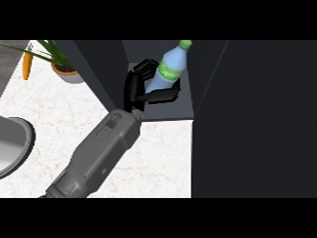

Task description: Pick up the bottled water, place it into the cabinet and close the cabinet

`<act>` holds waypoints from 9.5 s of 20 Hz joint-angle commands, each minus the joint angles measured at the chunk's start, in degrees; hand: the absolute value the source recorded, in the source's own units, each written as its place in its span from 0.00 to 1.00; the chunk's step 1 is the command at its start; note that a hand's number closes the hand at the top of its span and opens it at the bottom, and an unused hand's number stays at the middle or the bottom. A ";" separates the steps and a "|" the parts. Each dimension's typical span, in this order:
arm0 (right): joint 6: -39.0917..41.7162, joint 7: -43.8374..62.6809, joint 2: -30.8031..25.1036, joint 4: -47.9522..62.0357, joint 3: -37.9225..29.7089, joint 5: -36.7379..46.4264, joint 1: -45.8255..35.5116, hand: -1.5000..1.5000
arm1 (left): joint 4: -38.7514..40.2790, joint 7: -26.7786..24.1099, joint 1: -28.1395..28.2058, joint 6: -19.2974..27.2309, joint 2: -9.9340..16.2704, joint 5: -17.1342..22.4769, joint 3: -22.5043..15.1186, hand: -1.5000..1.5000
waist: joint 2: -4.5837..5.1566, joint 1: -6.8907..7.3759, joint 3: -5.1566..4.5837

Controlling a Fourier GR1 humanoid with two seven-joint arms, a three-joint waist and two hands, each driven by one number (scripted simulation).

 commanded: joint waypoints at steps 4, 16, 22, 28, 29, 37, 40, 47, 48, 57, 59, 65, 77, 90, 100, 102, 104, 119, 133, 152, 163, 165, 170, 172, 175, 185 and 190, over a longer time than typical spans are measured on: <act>1.63 0.58 -0.83 -0.99 -3.37 -7.25 -1.31 0.00 | 15.28 -0.57 -9.17 1.40 0.70 -3.07 -0.32 1.00 | 0.56 -0.55 0.06; 4.75 -2.16 -1.20 1.07 -5.25 -7.15 -1.10 0.00 | 29.46 -4.61 -16.13 4.85 2.20 -0.15 8.76 1.00 | 1.12 -2.74 -0.01; 4.09 -0.29 -0.64 0.05 -4.60 -8.02 -2.92 0.00 | 34.69 -8.06 -17.21 6.83 4.45 -4.37 6.06 0.00 | 1.73 -3.15 -0.05; 4.76 0.14 -0.70 1.01 -3.64 -6.58 -3.58 0.00 | 36.75 -9.37 -20.60 9.70 3.67 -5.67 5.83 0.00 | 1.89 -3.22 -0.09; 5.53 0.51 -0.96 -1.18 -3.11 -7.16 -1.01 0.00 | 37.14 -9.76 -20.01 12.37 1.25 -5.18 6.45 0.00 | 1.66 -3.70 -0.11; 5.81 -0.82 -0.29 0.86 -3.23 -6.70 -2.33 0.00 | 32.28 -15.13 -20.49 -1.10 2.88 -2.57 9.75 0.00 | 1.34 -2.16 -0.14; 6.06 0.56 -0.43 -0.55 -2.18 -7.52 -1.82 0.00 | 30.34 -16.66 -22.08 -4.17 2.28 -1.07 11.64 0.00 | 0.92 -1.33 -0.11; 5.82 1.54 0.12 -2.69 -1.37 -6.25 0.74 0.00 | 30.41 -19.31 -20.89 -10.05 0.99 -0.65 13.19 0.00 | 0.32 -0.42 -0.05; 4.03 6.44 -1.47 -5.79 -3.21 -10.94 -2.18 0.00 | 29.32 -19.03 -21.49 -7.03 0.08 -0.32 12.52 0.00 | 0.40 0.11 -0.06; 3.33 5.05 1.15 -3.12 -0.41 -6.73 -0.73 0.00 | 17.16 -17.35 -8.48 -10.09 0.00 1.87 6.03 0.00 | -0.89 1.53 -0.01; 3.15 6.11 0.60 -4.15 -0.41 -7.30 -2.54 0.00 | 13.25 -14.24 -8.49 -10.14 0.00 3.84 3.32 0.00 | -0.72 1.30 -0.02; 3.47 4.48 0.39 -4.10 -0.55 -6.48 0.77 0.00 | -1.96 -13.27 2.78 -12.16 -0.01 7.69 -4.17 0.00 | -1.10 1.87 -0.02; 2.41 5.45 -0.16 -6.53 4.35 0.04 0.75 0.00 | -27.90 -11.75 22.05 -15.52 3.41 4.01 -12.12 0.00 | -0.79 3.10 -0.05; 15.58 1.52 -12.38 -9.83 9.55 8.33 3.10 1.00 | -50.20 -9.05 42.09 -15.16 17.49 4.45 -12.05 0.00 | -1.27 2.90 -0.06; 18.51 3.01 -15.99 -13.00 22.28 15.82 2.57 1.00 | -60.50 -9.10 53.95 -21.35 26.12 12.54 -3.87 0.00 | -1.32 2.94 -0.28; 19.04 5.16 -17.25 -14.25 25.51 16.97 1.27 1.00 | -62.58 -9.26 56.31 -21.34 26.54 13.05 -3.99 0.00 | -1.65 3.65 -0.45; 18.23 4.88 -15.99 -12.70 28.46 17.87 -1.22 1.00 | -63.97 -9.82 59.72 -23.63 28.79 14.86 -2.18 0.00 | -1.77 4.04 -0.45; 11.34 11.82 -12.71 -7.71 42.84 10.96 -7.59 1.00 | -67.35 -9.68 66.56 -31.96 36.37 20.02 5.01 0.00 | -0.44 7.43 -0.80; 11.13 17.43 -13.90 -2.64 40.22 9.32 -18.29 1.00 | -68.16 -9.55 67.73 -39.21 40.68 22.80 8.92 0.00 | 1.28 13.27 -1.08; 14.35 21.48 -19.01 -3.06 33.30 8.56 -33.26 1.00 | -66.60 -7.85 67.25 -43.12 44.61 25.02 12.27 0.00 | 1.23 16.61 -1.77; 12.82 20.75 -16.82 -0.58 32.96 4.90 -33.56 1.00 | -66.37 -8.17 66.81 -44.08 44.33 26.10 13.01 0.00 | 2.14 15.85 -1.64; 13.57 20.61 -17.20 0.28 33.60 3.32 -32.69 1.00 | -66.22 -7.88 66.99 -44.74 45.10 26.20 13.40 0.00 | 2.79 17.08 -1.62; 14.82 19.34 -17.25 1.23 33.92 0.29 -32.24 1.00 | -66.45 -7.94 65.71 -45.70 45.60 26.07 13.79 0.00 | 4.21 18.87 -1.50; 14.21 19.46 -16.65 1.44 33.70 -0.39 -31.76 1.00 | -66.16 -7.82 65.85 -45.86 45.57 26.30 13.78 0.00 | 4.24 18.85 -1.49; 12.56 20.07 -15.63 2.54 31.38 -0.44 -31.96 1.00 | -66.21 -7.62 65.70 -46.39 46.03 26.46 14.07 0.00 | 4.43 18.96 -1.38; 11.34 25.61 -15.02 4.14 25.05 3.65 -40.14 1.00 | -65.13 -7.09 65.18 -47.34 46.49 27.38 14.69 0.00 | 3.69 18.62 -1.44; 9.10 30.62 -12.16 9.17 23.50 3.90 -46.27 1.00 | -63.92 -7.35 64.81 -47.76 46.22 27.75 15.12 0.00 | 3.59 18.43 -1.38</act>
